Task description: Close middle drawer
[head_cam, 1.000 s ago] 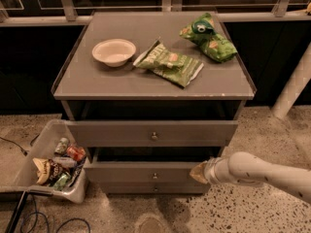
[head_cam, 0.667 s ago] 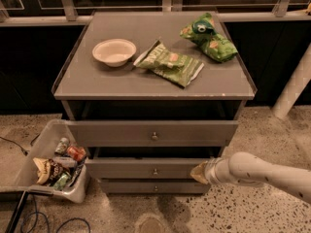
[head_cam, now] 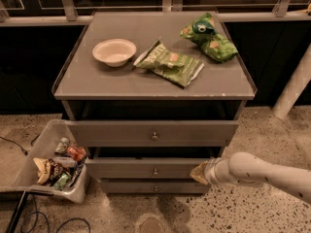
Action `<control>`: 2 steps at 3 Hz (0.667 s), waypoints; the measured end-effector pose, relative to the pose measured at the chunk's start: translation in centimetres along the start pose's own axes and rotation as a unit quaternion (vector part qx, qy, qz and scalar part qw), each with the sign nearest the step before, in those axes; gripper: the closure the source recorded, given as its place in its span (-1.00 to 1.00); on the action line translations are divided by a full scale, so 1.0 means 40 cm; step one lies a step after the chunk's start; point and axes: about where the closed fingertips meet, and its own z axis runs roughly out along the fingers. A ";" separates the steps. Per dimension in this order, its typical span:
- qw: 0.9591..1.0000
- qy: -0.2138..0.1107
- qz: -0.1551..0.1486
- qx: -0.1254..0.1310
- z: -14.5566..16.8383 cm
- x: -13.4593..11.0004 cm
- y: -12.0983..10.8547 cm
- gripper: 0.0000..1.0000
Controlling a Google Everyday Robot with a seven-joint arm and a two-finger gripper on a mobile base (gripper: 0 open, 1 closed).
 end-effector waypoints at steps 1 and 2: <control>1.000 0.000 0.000 0.000 0.000 0.000 0.000 -0.77; 1.000 0.000 0.000 0.000 0.000 0.000 0.000 -1.00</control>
Offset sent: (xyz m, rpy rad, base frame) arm 0.0000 0.0000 0.0000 0.0000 0.0000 0.0000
